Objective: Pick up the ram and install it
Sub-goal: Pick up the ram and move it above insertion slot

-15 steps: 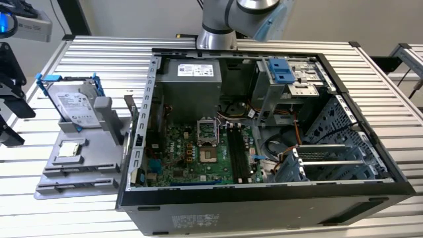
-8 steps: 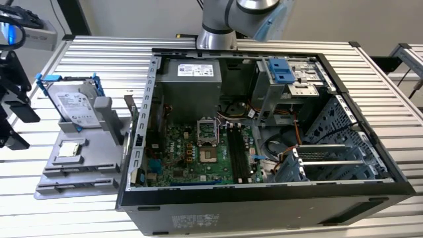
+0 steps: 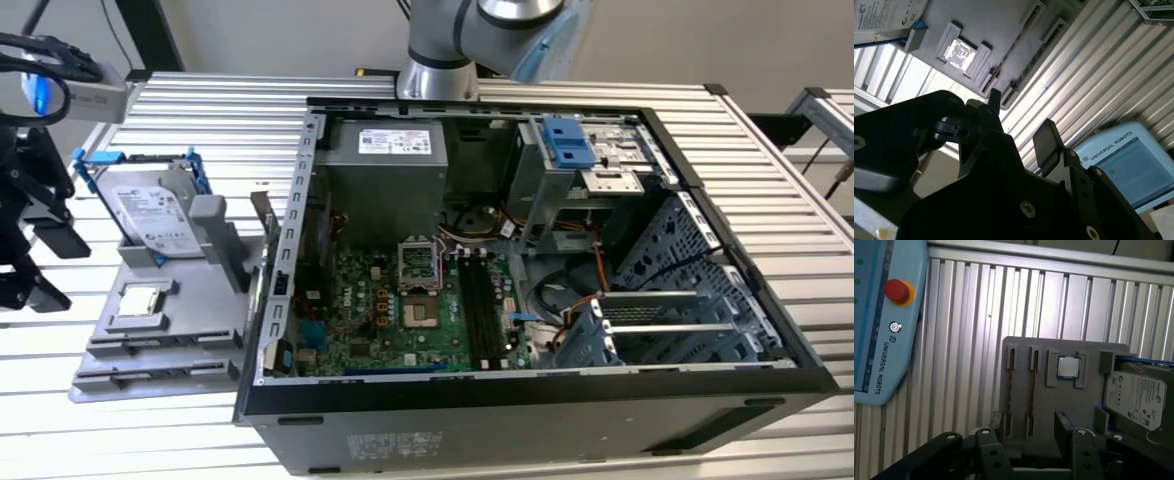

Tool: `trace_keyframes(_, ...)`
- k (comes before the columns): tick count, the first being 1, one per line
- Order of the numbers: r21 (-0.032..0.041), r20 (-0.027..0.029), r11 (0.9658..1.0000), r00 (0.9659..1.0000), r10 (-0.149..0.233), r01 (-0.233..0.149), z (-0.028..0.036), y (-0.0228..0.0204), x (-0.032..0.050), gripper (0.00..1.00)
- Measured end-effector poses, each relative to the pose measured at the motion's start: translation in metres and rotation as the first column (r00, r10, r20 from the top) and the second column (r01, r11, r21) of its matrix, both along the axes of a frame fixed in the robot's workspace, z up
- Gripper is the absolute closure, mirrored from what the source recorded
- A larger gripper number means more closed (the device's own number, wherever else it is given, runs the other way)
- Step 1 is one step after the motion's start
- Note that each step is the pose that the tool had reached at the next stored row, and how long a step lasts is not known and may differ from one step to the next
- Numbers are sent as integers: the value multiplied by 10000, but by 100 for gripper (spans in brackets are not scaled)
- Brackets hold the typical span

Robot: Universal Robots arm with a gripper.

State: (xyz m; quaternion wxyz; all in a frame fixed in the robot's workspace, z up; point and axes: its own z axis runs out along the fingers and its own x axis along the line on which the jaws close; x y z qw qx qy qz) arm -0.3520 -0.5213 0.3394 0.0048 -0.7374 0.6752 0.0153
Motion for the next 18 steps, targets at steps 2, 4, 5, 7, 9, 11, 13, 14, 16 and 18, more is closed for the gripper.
trace_keyframes(2,-1,1,10000,10000,0,0,-36,3,0,0)
trace_keyframes(4,-2,1,10000,10000,0,0,-73,7,0,0)
trace_keyframes(5,-3,2,10000,10000,0,0,-91,9,0,0)
trace_keyframes(7,-5,1,10000,10000,0,0,-128,16,0,0)
trace_keyframes(9,-8,-1,10000,10000,-1,1,-162,27,0,0)
trace_keyframes(11,-9,0,10000,10000,0,0,-200,43,0,0)
trace_keyframes(13,-8,2,10000,10000,0,0,-238,62,0,0)
trace_keyframes(14,-10,1,10000,10000,0,0,-255,72,0,0)
trace_keyframes(16,-11,2,10000,10000,0,0,-292,93,0,0)
trace_keyframes(18,-11,3,10000,10000,0,0,-328,112,0,0)
